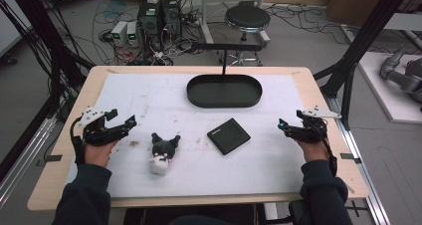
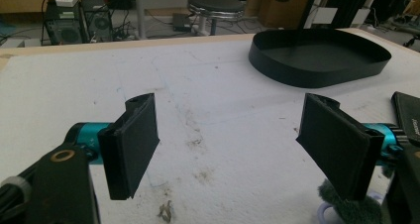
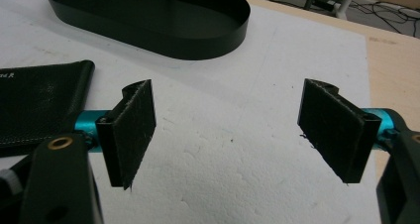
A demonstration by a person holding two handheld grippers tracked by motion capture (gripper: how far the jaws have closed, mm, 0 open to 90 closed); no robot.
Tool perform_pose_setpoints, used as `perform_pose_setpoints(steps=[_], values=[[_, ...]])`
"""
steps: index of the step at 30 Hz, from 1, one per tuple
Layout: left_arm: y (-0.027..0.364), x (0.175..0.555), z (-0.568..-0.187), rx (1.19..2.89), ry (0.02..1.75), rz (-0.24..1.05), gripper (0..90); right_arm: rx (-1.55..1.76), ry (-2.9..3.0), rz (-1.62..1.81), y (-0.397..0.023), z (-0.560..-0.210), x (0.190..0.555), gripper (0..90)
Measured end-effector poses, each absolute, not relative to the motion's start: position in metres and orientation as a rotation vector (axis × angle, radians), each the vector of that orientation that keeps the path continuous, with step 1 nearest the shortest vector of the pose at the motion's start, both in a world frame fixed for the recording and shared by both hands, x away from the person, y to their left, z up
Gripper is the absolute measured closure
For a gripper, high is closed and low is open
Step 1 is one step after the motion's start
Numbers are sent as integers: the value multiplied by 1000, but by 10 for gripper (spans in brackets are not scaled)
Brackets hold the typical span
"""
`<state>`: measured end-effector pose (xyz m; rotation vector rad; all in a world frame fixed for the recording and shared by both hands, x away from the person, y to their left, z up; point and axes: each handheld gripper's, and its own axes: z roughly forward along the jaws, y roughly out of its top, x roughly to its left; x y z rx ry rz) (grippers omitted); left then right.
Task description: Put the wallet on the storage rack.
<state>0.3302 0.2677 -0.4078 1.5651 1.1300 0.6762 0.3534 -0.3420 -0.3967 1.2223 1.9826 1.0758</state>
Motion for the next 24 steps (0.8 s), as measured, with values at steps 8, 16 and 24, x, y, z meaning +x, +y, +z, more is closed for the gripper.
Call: perform_pose_setpoints(steps=[8, 16, 24], values=[[268, 332, -409, 1562, 1141, 676, 232, 1234, 1977, 1084, -345, -398, 354, 230], [265, 331, -410, 1571, 1130, 679, 235, 1214, 1981, 1106, -346, -398, 352, 230], [263, 329, -408, 1584, 1107, 688, 238, 1119, 2025, 1143, -329, -395, 347, 248]])
